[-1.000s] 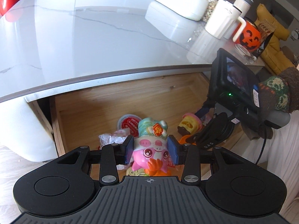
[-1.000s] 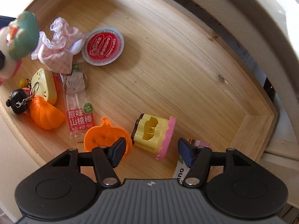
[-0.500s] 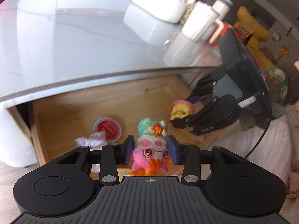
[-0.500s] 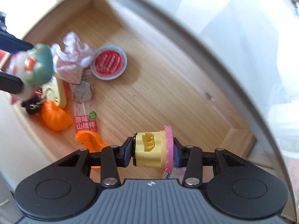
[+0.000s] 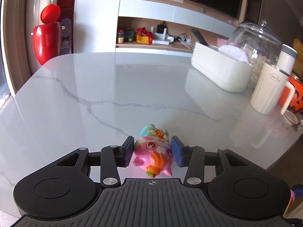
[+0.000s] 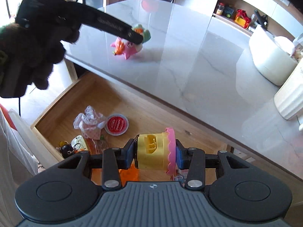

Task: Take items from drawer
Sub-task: 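Set the pink figure on the counter with left tool while right places yellow cup toy, then grasp the clear plastic bag with the left tool while the right tool grasps the red-lidded tub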

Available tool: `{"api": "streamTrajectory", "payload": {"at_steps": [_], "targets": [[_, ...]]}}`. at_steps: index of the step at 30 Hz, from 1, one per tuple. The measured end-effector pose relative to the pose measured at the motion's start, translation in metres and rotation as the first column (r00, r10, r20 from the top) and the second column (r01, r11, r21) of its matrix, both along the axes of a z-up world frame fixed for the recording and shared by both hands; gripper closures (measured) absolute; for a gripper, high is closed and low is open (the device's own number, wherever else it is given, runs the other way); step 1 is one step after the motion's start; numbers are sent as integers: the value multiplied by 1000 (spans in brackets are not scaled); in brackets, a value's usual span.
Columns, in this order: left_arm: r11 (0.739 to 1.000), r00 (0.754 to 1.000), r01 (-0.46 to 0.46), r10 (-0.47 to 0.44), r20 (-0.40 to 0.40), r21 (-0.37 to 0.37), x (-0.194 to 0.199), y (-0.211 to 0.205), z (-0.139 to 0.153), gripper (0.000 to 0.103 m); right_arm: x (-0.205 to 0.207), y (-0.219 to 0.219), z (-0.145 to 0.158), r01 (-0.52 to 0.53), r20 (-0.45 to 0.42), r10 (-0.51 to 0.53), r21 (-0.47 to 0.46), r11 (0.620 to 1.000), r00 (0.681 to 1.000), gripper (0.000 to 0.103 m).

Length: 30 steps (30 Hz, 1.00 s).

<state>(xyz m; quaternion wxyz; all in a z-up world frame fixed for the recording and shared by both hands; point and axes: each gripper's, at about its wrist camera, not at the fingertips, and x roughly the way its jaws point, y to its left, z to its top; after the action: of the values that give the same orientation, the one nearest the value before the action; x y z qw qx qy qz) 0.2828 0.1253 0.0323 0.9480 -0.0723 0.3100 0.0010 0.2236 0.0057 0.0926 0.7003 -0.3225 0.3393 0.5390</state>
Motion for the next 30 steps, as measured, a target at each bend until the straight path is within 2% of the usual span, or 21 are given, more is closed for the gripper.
{"api": "streamTrajectory", "payload": {"at_steps": [3, 5, 7, 9, 12, 15, 18, 21, 22, 23, 24, 25, 27, 30], "targets": [[998, 999, 41, -42, -19, -54, -3, 7, -10, 55, 8, -4, 11, 30, 24, -32, 56, 998, 999, 61], [997, 998, 60, -60, -2, -39, -5, 6, -12, 56, 17, 1, 20, 62, 38, -66, 93, 994, 997, 61], [996, 997, 78, -77, 14, -44, -11, 9, -10, 56, 27, 13, 28, 102, 37, -108, 129, 986, 993, 61], [993, 996, 84, -82, 35, -79, -19, 17, -6, 56, 37, 31, 35, 123, 41, -133, 194, 973, 990, 61], [991, 993, 85, -77, 86, -100, -36, 27, 2, 56, 54, 63, 35, 163, 25, -175, 260, 952, 984, 61], [992, 989, 88, -76, 124, -95, -50, 36, 8, 57, 72, 91, 25, 216, -33, -216, 276, 936, 976, 61], [987, 986, 117, -103, 131, -107, -67, 48, 12, 57, 79, 116, 1, 254, -64, -246, 222, 941, 967, 61], [972, 969, 212, -195, 151, -102, -91, 59, 20, 57, 76, 116, -6, 256, -90, -242, 206, 944, 966, 54], [962, 958, 258, -243, 152, -89, -99, 61, 22, 57, 74, 111, -4, 242, -82, -229, 216, 946, 970, 47], [951, 946, 300, -288, 151, -70, -107, 62, 22, 57, 70, 103, 2, 223, -67, -213, 229, 948, 975, 36], [941, 936, 333, -322, 144, -56, -113, 61, 21, 57, 66, 93, 7, 202, -49, -196, 244, 948, 979, 31], [931, 928, 361, -352, 124, -52, -118, 62, 18, 57, 62, 81, 14, 175, -29, -173, 258, 950, 984, 25], [910, 913, 408, -405, 55, -70, -125, 61, 9, 57, 51, 53, 21, 119, 6, -125, 270, 956, 992, 20], [891, 887, 451, -453, -92, -47, -123, 47, -8, 57, 42, 16, 19, 37, -12, -35, 241, 970, 999, 12]]}}
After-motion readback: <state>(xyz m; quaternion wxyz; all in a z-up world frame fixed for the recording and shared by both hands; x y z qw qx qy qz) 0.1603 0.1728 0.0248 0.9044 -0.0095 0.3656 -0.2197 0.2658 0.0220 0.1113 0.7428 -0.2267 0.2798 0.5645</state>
